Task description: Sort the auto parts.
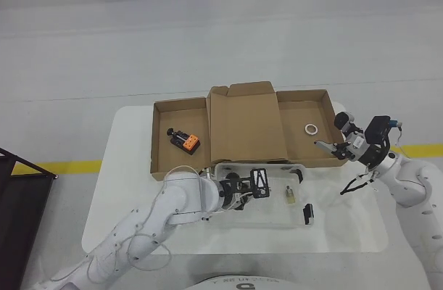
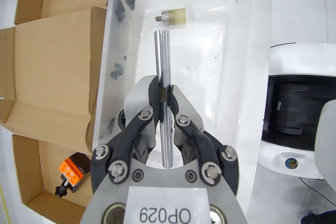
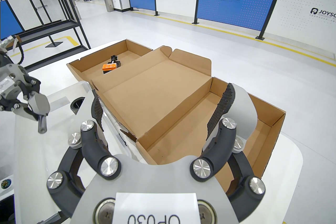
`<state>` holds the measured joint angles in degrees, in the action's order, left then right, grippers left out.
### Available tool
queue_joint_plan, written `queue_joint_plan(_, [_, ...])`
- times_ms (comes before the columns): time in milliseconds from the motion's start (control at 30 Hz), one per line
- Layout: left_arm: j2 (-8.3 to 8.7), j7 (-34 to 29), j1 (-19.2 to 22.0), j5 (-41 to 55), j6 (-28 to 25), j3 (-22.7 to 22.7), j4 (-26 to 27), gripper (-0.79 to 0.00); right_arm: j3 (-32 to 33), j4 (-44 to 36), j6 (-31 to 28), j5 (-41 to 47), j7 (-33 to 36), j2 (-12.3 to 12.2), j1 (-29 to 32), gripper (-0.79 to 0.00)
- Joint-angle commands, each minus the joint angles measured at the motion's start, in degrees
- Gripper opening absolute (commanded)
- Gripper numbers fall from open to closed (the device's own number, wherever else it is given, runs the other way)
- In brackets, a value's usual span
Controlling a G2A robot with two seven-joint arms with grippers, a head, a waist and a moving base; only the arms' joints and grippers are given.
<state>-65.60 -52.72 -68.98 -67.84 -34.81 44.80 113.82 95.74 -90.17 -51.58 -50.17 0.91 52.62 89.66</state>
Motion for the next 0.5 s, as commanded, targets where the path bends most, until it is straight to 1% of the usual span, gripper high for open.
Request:
queue_joint_plan(0, [0.53, 0.27, -1.17, -0.52, 0.43, 2.01, 1.67, -0.785, 0.00, 0.00, 0.00, 0.00, 0.00, 0.00, 0.00, 0.000])
queue_joint_plan(133, [1.54, 0.24, -3.33, -1.08, 2.71, 6.94, 4.16, -0.785, 0.00, 0.00, 0.00, 0.00, 0.00, 0.00, 0.00, 0.000])
queue_joint_plan(267, [2.46, 0.49, -4.70, 1.32, 3.23, 12.67, 3.94, -0.785, 0.00, 0.00, 0.00, 0.00, 0.00, 0.00, 0.00, 0.000])
queue_joint_plan(367, [2.93, 0.76, -4.20, 5.37, 2.68, 16.70, 0.94, -0.785, 0.00, 0.00, 0.00, 0.00, 0.00, 0.00, 0.00, 0.000])
queue_joint_plan(467, [3.16, 1.37, -2.49, 9.08, 2.46, 19.60, -4.06, -0.785, 0.00, 0.00, 0.00, 0.00, 0.00, 0.00, 0.00, 0.000])
